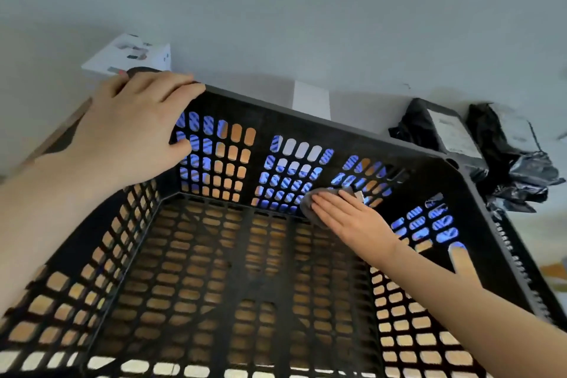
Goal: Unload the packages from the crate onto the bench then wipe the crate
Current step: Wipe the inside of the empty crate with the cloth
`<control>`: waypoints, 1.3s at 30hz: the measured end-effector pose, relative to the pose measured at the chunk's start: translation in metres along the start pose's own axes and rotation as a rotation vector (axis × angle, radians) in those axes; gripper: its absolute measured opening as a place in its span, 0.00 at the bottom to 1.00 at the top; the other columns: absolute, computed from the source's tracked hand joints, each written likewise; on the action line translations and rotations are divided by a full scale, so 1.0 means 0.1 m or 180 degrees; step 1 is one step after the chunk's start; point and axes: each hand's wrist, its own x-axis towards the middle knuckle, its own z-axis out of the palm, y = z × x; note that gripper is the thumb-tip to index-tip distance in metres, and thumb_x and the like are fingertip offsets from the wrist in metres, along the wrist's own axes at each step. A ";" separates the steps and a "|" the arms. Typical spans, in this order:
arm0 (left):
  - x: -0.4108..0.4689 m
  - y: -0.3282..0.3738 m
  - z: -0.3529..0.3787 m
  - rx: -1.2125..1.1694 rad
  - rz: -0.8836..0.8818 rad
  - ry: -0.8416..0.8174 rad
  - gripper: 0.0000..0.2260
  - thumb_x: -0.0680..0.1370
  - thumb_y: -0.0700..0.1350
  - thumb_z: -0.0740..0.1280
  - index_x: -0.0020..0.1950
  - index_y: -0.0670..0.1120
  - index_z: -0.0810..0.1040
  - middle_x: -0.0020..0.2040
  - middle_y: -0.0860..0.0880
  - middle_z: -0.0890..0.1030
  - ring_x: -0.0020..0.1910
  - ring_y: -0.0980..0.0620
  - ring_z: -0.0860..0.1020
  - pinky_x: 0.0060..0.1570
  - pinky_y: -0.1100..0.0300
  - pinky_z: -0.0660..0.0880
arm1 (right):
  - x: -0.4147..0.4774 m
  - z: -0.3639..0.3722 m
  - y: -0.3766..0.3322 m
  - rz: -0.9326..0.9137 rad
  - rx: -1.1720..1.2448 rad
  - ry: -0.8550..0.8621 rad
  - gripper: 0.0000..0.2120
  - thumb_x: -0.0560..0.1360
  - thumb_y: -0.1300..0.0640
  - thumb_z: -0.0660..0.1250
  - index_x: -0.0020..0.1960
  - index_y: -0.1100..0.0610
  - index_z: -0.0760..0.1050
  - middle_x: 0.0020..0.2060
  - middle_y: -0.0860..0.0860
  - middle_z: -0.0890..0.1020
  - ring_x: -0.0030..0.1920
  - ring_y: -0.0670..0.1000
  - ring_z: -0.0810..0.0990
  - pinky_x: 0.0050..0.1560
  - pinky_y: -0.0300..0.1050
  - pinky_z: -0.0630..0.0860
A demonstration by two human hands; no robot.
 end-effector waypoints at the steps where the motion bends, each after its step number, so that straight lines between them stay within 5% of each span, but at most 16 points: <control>1: -0.01 0.01 0.00 -0.0003 -0.0025 -0.0021 0.34 0.70 0.48 0.73 0.75 0.49 0.66 0.73 0.48 0.69 0.69 0.42 0.66 0.66 0.37 0.64 | -0.03 -0.15 0.08 0.0100 0.0036 0.0034 0.25 0.78 0.59 0.50 0.73 0.61 0.65 0.72 0.55 0.68 0.73 0.55 0.64 0.71 0.54 0.57; 6: -0.02 0.08 -0.01 -0.0033 -0.0052 -0.0073 0.35 0.69 0.46 0.75 0.74 0.46 0.68 0.73 0.46 0.69 0.71 0.41 0.67 0.66 0.36 0.64 | -0.09 -0.71 0.34 0.0809 0.0245 0.0746 0.23 0.83 0.65 0.40 0.73 0.61 0.64 0.73 0.55 0.65 0.74 0.54 0.63 0.72 0.55 0.62; 9: -0.02 0.08 -0.03 -0.0030 -0.0072 -0.0094 0.35 0.69 0.46 0.75 0.74 0.45 0.68 0.73 0.45 0.69 0.71 0.42 0.67 0.66 0.36 0.63 | -0.07 -0.62 0.28 0.0844 0.0179 0.0814 0.22 0.81 0.66 0.48 0.74 0.61 0.64 0.73 0.56 0.65 0.74 0.56 0.63 0.71 0.57 0.63; 15: -0.01 0.08 -0.01 -0.0115 -0.0103 -0.0150 0.35 0.70 0.49 0.73 0.75 0.46 0.66 0.75 0.46 0.67 0.73 0.43 0.64 0.69 0.36 0.60 | -0.09 0.08 0.03 0.0049 -0.0146 -0.0228 0.22 0.79 0.62 0.48 0.73 0.62 0.63 0.71 0.55 0.69 0.71 0.54 0.68 0.73 0.53 0.51; 19: -0.02 0.08 0.02 -0.0163 -0.0122 -0.0212 0.35 0.70 0.50 0.73 0.75 0.47 0.66 0.75 0.46 0.67 0.74 0.43 0.64 0.70 0.36 0.59 | 0.00 0.26 -0.23 0.0195 -0.0021 -0.1363 0.24 0.83 0.60 0.35 0.67 0.59 0.67 0.63 0.52 0.78 0.63 0.51 0.77 0.72 0.50 0.48; 21: -0.04 0.09 0.01 -0.0185 -0.0187 -0.0238 0.36 0.69 0.51 0.74 0.75 0.47 0.66 0.75 0.47 0.67 0.74 0.44 0.65 0.70 0.36 0.59 | 0.04 0.32 -0.34 0.0237 0.0186 -0.1331 0.28 0.84 0.58 0.36 0.62 0.56 0.74 0.57 0.49 0.82 0.58 0.49 0.80 0.73 0.47 0.47; 25: 0.00 0.11 -0.06 -0.0312 -0.0293 -0.0240 0.33 0.70 0.53 0.73 0.74 0.48 0.68 0.74 0.47 0.69 0.73 0.44 0.66 0.70 0.37 0.59 | 0.14 -0.07 -0.34 0.0295 0.0760 -0.0954 0.23 0.73 0.58 0.51 0.57 0.54 0.82 0.54 0.50 0.84 0.54 0.50 0.83 0.59 0.48 0.75; 28: 0.00 0.11 -0.08 -0.0364 -0.0359 -0.0273 0.32 0.71 0.53 0.73 0.73 0.48 0.69 0.74 0.47 0.70 0.72 0.43 0.67 0.69 0.36 0.60 | 0.10 -0.40 -0.30 0.0463 0.1052 -0.0549 0.23 0.69 0.57 0.59 0.62 0.54 0.79 0.60 0.50 0.81 0.59 0.50 0.80 0.55 0.47 0.78; 30: -0.01 0.11 -0.07 -0.0340 -0.0379 -0.0313 0.33 0.71 0.53 0.74 0.74 0.48 0.69 0.74 0.47 0.70 0.71 0.42 0.67 0.68 0.36 0.60 | 0.01 -0.49 -0.31 0.0673 0.1339 -0.0551 0.29 0.69 0.62 0.67 0.70 0.55 0.70 0.69 0.51 0.72 0.68 0.50 0.72 0.67 0.47 0.69; 33: -0.05 0.10 -0.06 -0.0159 -0.0335 -0.0348 0.33 0.71 0.54 0.73 0.74 0.47 0.70 0.74 0.46 0.69 0.70 0.41 0.69 0.68 0.36 0.62 | -0.12 -0.67 -0.27 0.1392 0.2361 -0.0661 0.32 0.75 0.66 0.59 0.77 0.55 0.55 0.76 0.49 0.57 0.76 0.48 0.54 0.72 0.34 0.44; 36: -0.03 0.14 -0.10 -0.0009 -0.0263 -0.0352 0.34 0.69 0.58 0.66 0.74 0.46 0.69 0.74 0.46 0.69 0.70 0.41 0.69 0.67 0.37 0.62 | -0.22 -0.82 -0.18 0.2308 0.3288 -0.0410 0.28 0.77 0.66 0.58 0.76 0.55 0.58 0.75 0.51 0.62 0.75 0.49 0.59 0.68 0.28 0.47; 39: -0.01 0.19 -0.16 -0.0012 -0.0352 -0.0411 0.33 0.70 0.57 0.69 0.74 0.48 0.69 0.73 0.46 0.70 0.70 0.41 0.70 0.66 0.36 0.63 | -0.30 -0.94 -0.08 0.3067 0.4043 -0.0215 0.26 0.79 0.63 0.61 0.76 0.52 0.61 0.73 0.50 0.67 0.72 0.50 0.65 0.67 0.34 0.60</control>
